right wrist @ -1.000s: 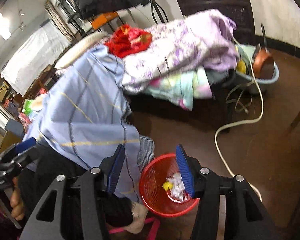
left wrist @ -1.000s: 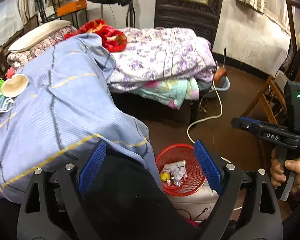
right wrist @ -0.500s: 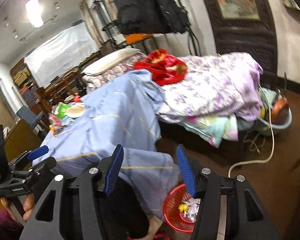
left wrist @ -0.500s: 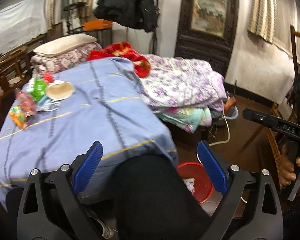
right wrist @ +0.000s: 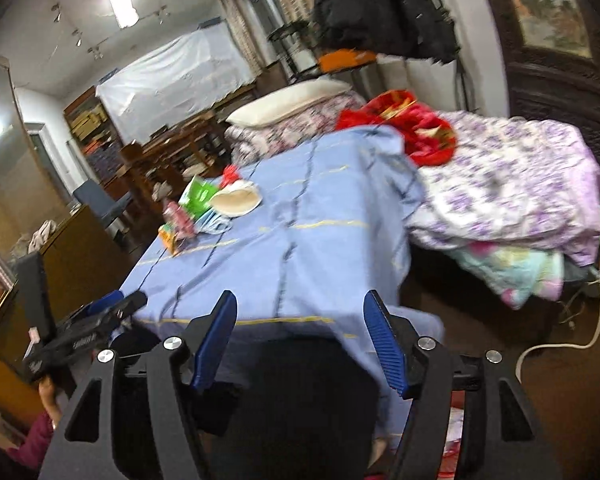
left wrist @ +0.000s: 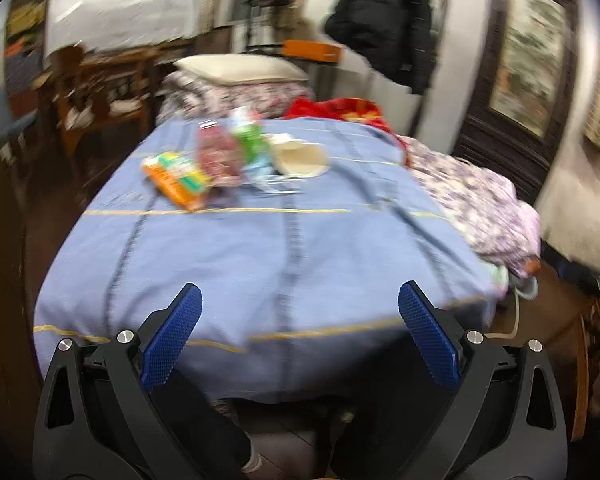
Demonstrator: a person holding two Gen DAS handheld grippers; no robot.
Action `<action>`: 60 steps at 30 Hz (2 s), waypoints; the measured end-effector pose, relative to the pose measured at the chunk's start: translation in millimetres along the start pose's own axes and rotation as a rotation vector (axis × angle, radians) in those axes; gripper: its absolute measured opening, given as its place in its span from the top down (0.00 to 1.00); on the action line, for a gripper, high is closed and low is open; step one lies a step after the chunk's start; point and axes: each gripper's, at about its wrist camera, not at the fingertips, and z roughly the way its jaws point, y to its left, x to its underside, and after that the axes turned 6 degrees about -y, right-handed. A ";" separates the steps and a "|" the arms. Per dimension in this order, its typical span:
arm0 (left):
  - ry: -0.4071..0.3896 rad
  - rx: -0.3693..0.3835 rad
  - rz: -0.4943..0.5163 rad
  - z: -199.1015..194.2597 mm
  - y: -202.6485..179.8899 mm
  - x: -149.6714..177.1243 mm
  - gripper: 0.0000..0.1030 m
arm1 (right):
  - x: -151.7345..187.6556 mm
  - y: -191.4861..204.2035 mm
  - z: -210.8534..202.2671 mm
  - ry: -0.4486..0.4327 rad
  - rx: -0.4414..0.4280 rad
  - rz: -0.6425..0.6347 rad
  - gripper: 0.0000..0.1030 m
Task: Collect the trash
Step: 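Move both tools back over the bed toward the remaining trash, then grasp the clear bag with the left gripper while the right gripper grasps the green-and-white packet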
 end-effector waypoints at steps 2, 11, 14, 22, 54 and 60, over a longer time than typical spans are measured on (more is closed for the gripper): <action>0.001 -0.018 -0.047 9.6 23.3 -6.3 0.08 | 1.9 11.2 15.4 0.027 -0.007 -0.016 0.37; -0.050 0.010 -0.169 64.4 66.7 -64.0 0.08 | -1.1 37.1 72.5 0.083 -0.028 -0.034 0.37; -0.058 -0.004 -0.143 85.0 64.1 -76.4 0.08 | -2.0 39.3 78.6 0.080 -0.016 -0.052 0.37; -0.060 -0.001 -0.167 123.8 83.3 -82.3 0.16 | -4.3 36.6 100.6 0.103 0.013 -0.036 0.37; -0.191 0.165 -0.286 50.5 155.0 -70.3 0.71 | -83.3 197.0 266.2 0.067 -0.133 -0.258 0.37; -0.177 0.220 -0.299 54.6 156.3 -72.2 0.71 | -80.9 213.2 301.4 0.093 -0.013 -0.342 0.78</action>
